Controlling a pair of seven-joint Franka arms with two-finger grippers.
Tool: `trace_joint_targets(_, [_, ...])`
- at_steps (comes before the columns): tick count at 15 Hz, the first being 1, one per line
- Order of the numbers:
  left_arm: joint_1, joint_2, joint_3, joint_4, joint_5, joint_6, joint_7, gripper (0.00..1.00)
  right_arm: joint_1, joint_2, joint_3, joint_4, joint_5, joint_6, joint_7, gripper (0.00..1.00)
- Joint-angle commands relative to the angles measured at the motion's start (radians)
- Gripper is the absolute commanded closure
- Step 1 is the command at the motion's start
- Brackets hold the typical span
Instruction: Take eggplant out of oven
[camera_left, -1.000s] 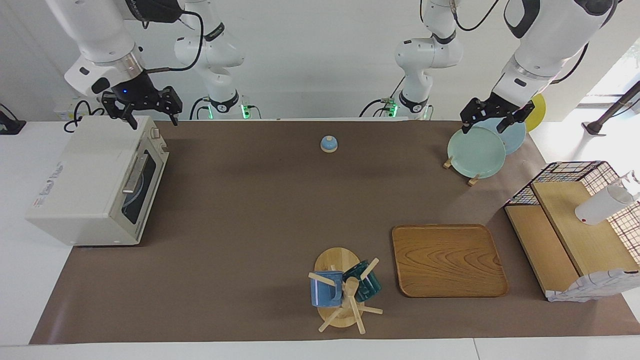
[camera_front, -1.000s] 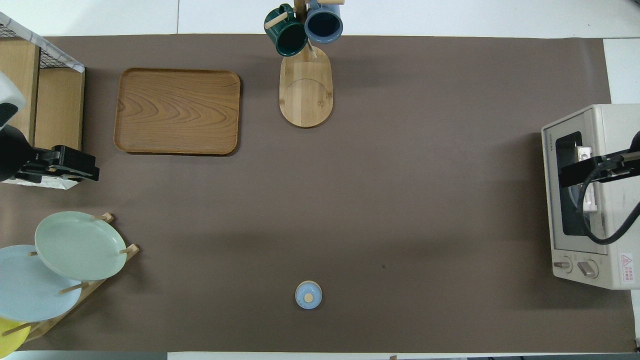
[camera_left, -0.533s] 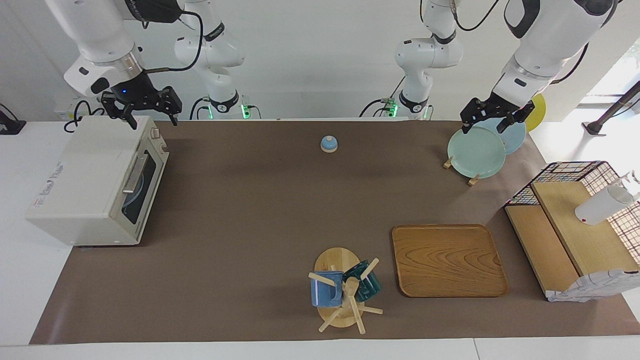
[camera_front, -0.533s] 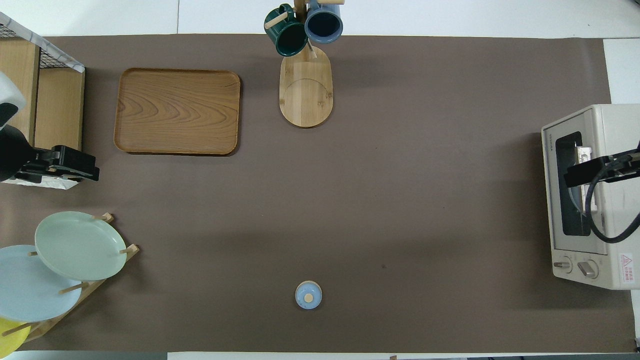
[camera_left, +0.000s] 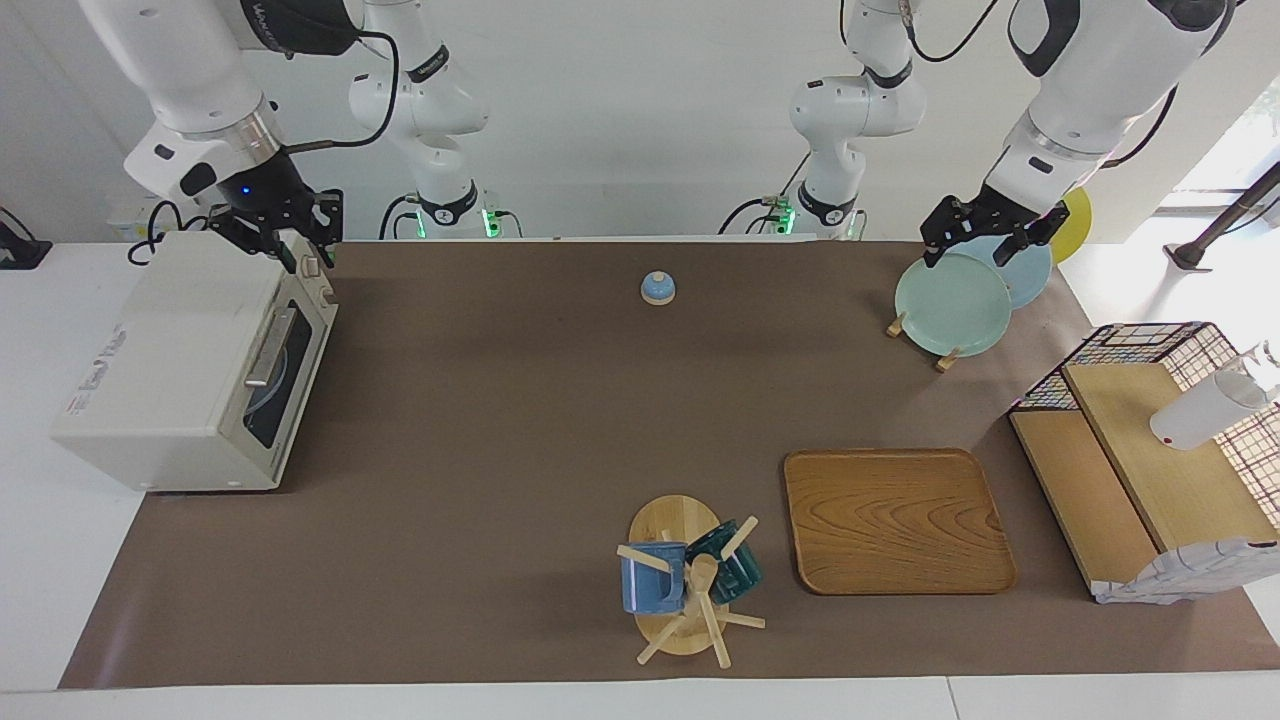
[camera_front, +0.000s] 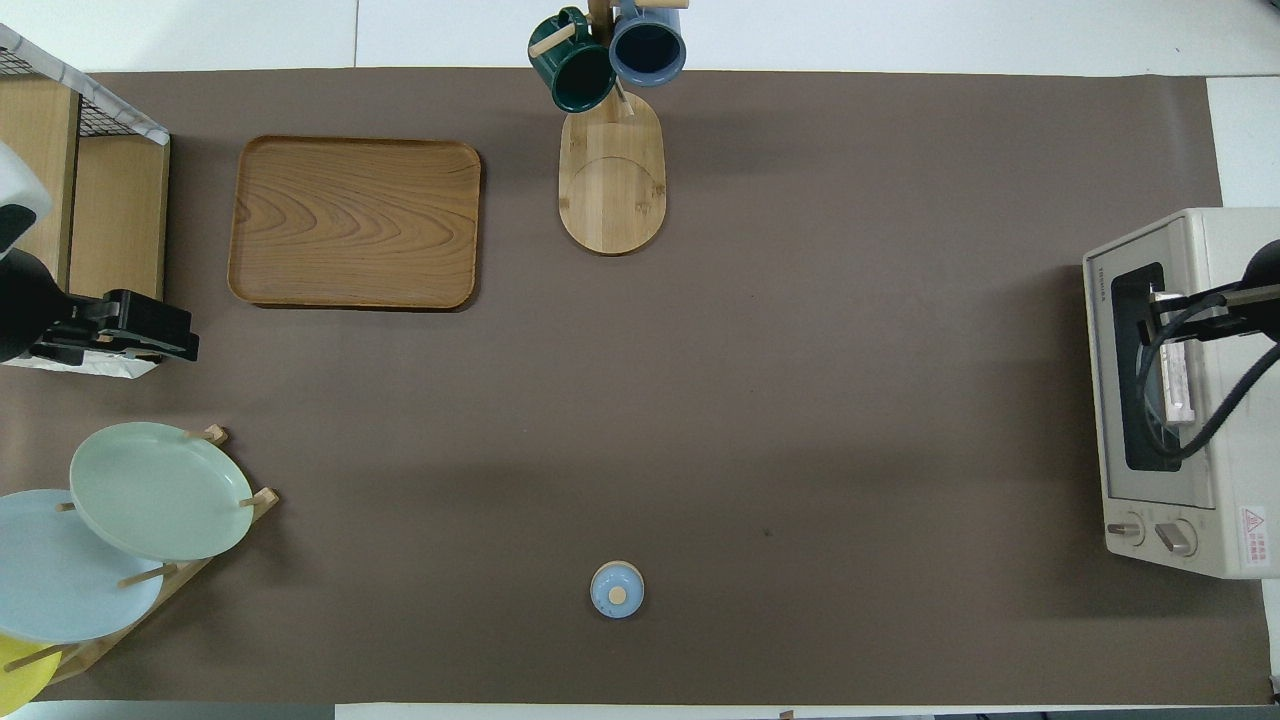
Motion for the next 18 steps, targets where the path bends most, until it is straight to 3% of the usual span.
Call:
trace_joint_targets(1, [0.004,-0.016,0.002,-0.015,-0.009,0.001,0.007,0.0,-0.033,-0.005,0.005,-0.042,-0.061,0.067,0.067,1.0])
trace_joint_targets(7, [0.004,-0.016,0.002,-0.015,-0.009,0.003,0.007,0.0,-0.119,0.058,0.007,-0.053,-0.134,0.132,0.056,1.0])
trace_joint_targets(18, [0.004,-0.016,0.002,-0.015,-0.009,0.003,0.007,0.0,-0.105,0.102,0.008,-0.143,-0.125,0.235,0.07,1.0])
